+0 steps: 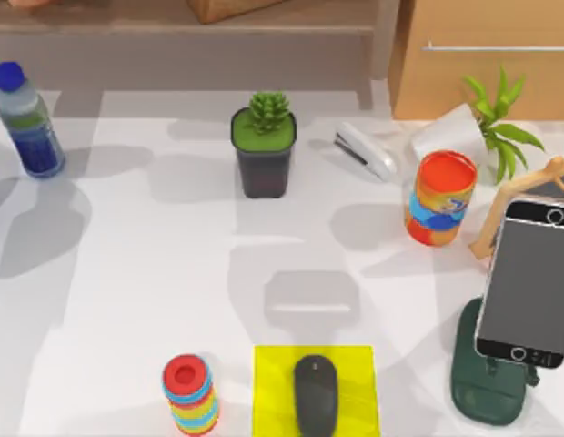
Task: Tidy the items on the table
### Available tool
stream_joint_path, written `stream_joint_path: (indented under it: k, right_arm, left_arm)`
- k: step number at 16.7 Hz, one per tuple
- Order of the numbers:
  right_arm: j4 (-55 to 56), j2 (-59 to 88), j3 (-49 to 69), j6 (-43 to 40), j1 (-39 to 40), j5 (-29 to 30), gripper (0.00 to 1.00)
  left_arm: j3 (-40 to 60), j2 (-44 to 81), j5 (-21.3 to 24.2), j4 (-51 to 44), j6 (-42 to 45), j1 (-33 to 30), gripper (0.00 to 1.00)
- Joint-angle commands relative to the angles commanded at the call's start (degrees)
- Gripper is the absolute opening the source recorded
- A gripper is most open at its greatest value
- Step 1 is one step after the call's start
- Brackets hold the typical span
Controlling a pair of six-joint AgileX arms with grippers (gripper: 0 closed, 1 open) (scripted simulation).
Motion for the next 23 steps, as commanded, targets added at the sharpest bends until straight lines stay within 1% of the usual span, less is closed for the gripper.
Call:
stream_joint_path:
  k: [12,23]
  right_arm:
    - [0.00,0.00,0.00,0.00,0.00,0.00,1.00]
    - [0.00,0.00,0.00,0.00,0.00,0.00,1.00]
  left_arm:
    - [0.24,0.29,0.11,-0.06,-0.17,0.30,0.00]
    - [0.24,0.29,0.11,-0.06,-0.17,0.30,0.83]
